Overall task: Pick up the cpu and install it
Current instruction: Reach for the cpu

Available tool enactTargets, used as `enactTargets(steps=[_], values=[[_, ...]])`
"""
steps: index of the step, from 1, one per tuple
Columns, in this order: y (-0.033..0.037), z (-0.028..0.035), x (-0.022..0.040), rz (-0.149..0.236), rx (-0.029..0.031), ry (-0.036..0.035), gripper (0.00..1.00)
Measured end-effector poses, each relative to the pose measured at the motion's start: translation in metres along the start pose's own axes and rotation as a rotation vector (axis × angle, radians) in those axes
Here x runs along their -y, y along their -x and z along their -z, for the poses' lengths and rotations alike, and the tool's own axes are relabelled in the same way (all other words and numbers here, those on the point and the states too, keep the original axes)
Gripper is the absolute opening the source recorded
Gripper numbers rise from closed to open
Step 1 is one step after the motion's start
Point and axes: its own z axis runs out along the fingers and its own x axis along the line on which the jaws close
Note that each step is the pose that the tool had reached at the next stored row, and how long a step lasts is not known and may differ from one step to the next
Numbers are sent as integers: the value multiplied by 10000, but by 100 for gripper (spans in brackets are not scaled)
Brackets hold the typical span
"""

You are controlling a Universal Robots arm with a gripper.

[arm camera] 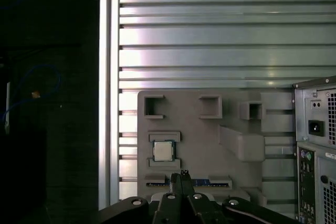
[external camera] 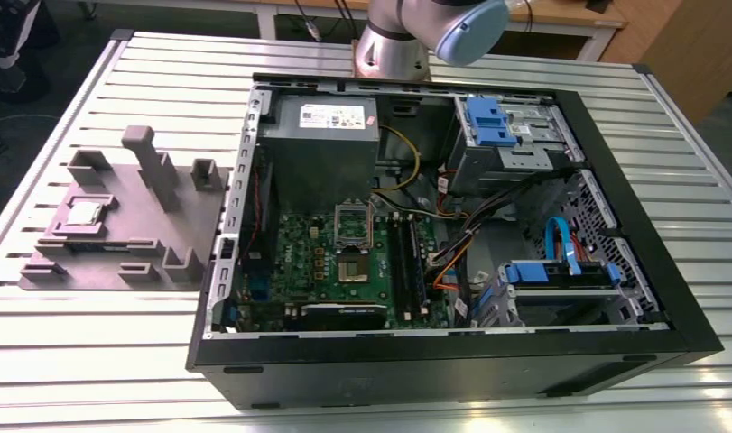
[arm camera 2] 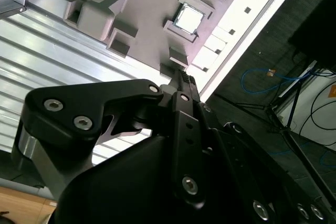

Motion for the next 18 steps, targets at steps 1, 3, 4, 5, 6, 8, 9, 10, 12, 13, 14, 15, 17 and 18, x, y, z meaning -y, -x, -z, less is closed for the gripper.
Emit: enactTargets(steps=[1, 3, 4, 5, 6, 8, 9, 10, 12, 13, 14, 15, 17, 18], values=[[-11, -1, 0, 0, 0, 0, 11], [-42, -3, 1, 0, -1, 0, 11], [-55, -4, 1, 0, 0, 0, 11], [-65, -5, 2, 0, 1, 0, 11], [-74, -6, 2, 0, 1, 0, 11], [-91, -8, 2, -1, 0, 0, 11], [-99, -9, 2, 0, 0, 0, 11], [-107, -11, 3, 0, 0, 0, 11], [-130, -14, 3, 0, 0, 0, 11], [-144, -15, 4, -1, 0, 0, 11], [-163, -17, 4, 0, 1, 0, 11], [-182, -18, 5, 0, 0, 0, 11], [-210, -21, 6, 0, 1, 0, 11], [-224, -23, 6, 0, 1, 0, 11]])
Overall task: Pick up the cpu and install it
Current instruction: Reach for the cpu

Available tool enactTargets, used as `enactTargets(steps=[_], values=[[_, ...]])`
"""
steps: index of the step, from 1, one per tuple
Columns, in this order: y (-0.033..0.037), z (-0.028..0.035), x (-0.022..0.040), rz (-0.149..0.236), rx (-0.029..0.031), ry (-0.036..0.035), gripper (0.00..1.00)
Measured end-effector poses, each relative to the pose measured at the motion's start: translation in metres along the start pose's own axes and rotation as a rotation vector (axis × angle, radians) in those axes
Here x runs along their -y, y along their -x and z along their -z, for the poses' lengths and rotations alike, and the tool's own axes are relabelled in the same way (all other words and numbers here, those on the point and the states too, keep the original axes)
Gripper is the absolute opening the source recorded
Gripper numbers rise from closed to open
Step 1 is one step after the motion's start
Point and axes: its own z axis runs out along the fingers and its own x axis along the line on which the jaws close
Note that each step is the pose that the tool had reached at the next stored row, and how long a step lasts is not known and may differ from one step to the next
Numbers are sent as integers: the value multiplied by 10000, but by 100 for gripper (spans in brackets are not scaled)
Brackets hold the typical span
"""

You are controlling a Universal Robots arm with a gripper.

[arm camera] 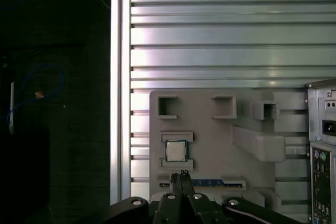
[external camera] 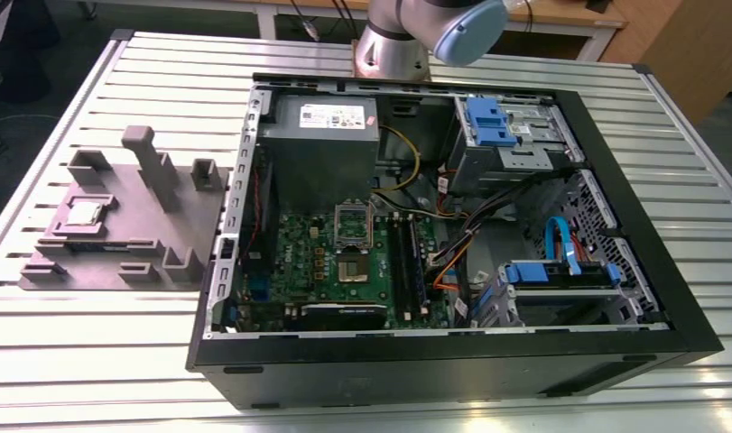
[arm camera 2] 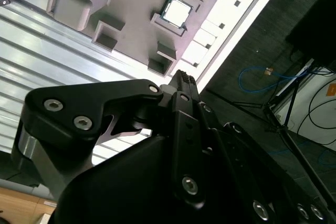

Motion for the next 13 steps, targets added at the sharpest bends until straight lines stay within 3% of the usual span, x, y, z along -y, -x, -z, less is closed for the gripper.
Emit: enactTargets(steps=[9, 13], values=[[-122, -11, 3, 0, 0, 0, 11], [-132, -13, 3, -1, 0, 0, 11]])
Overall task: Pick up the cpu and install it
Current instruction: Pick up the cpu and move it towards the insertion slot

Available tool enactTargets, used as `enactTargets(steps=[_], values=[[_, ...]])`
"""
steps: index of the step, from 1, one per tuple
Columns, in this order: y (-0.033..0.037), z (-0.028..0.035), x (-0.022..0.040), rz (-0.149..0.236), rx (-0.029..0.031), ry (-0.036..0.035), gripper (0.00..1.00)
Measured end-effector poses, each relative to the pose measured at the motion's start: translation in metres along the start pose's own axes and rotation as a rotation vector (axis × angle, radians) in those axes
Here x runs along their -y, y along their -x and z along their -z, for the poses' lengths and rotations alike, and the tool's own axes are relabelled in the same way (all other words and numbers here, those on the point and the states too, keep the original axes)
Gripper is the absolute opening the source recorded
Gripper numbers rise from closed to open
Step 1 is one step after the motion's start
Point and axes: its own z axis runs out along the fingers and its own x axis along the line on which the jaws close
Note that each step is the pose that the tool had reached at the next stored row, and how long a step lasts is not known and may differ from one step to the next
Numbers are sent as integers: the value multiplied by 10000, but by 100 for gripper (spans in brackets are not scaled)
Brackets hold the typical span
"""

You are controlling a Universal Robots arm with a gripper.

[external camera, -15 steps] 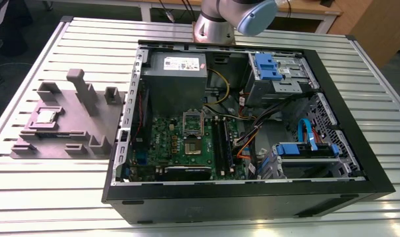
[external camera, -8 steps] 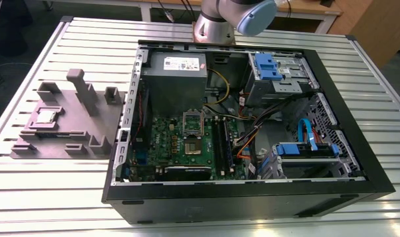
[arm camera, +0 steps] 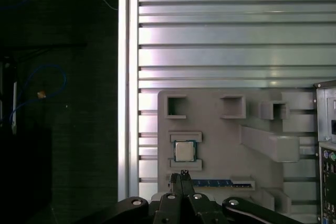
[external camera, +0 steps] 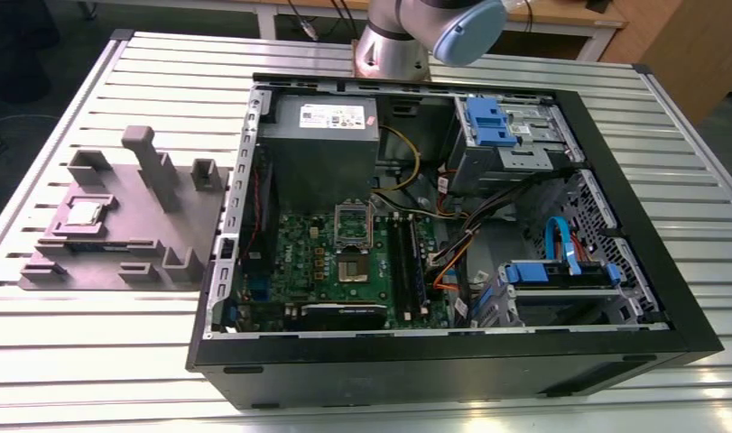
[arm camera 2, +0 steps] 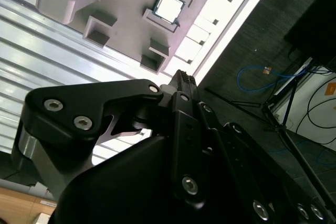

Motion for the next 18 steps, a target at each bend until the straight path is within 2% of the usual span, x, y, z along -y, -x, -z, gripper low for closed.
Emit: enactTargets(steps=[12, 13, 14, 17, 18], values=[[-7, 0, 0, 1, 0, 0, 11], [-7, 0, 0, 0, 0, 0, 17], [-7, 0, 0, 0, 0, 0, 17], [-9, 0, 0, 0, 0, 0, 35], [-9, 0, 0, 1, 0, 0, 35]])
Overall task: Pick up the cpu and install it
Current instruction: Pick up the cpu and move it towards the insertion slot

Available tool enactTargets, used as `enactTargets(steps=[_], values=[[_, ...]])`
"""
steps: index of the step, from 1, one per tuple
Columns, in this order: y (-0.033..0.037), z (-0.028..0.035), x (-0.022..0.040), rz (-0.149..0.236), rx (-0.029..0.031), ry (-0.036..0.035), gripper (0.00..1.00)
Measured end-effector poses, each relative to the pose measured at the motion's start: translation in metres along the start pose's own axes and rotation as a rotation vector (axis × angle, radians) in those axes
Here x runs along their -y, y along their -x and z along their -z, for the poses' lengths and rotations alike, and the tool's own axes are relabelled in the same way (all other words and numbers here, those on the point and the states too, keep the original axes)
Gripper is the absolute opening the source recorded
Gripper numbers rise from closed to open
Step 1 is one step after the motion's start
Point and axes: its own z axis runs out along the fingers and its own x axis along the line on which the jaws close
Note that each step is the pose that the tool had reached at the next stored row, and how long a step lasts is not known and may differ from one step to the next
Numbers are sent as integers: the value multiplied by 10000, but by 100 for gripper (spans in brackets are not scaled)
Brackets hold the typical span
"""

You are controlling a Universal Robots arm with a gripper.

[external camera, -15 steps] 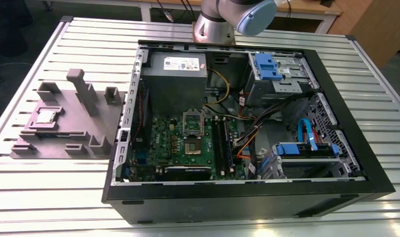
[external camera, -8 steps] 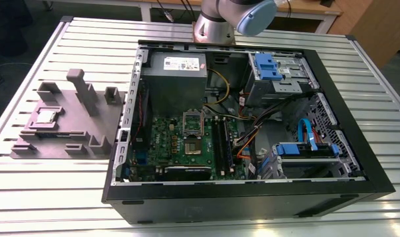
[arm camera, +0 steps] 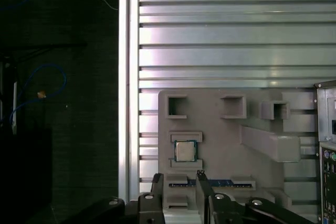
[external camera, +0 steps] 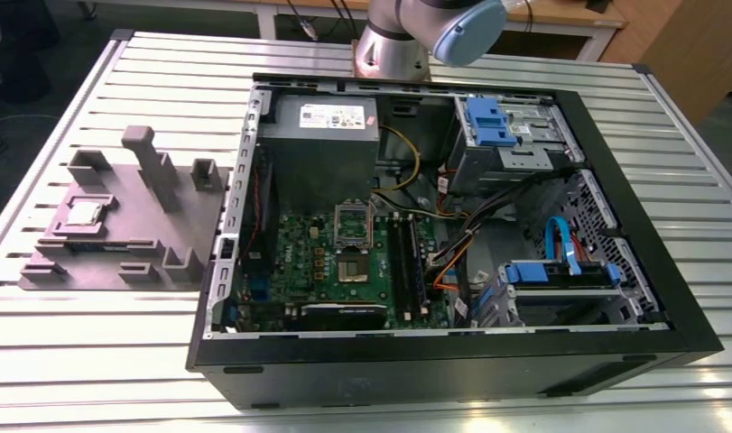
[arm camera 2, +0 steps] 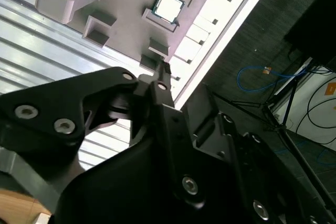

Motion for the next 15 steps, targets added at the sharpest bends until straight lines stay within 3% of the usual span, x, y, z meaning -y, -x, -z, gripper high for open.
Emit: enactTargets(steps=[1, 2, 5, 7, 8, 15], values=[[-1, 0, 0, -1, -1, -1, 41], [-1, 0, 0, 0, 0, 0, 41], [-2, 0, 0, 0, 0, 0, 58], [-2, 0, 0, 1, 0, 0, 58], [-3, -1, -1, 5, 0, -1, 65], [-3, -33, 0, 292, -25, -7, 65]])
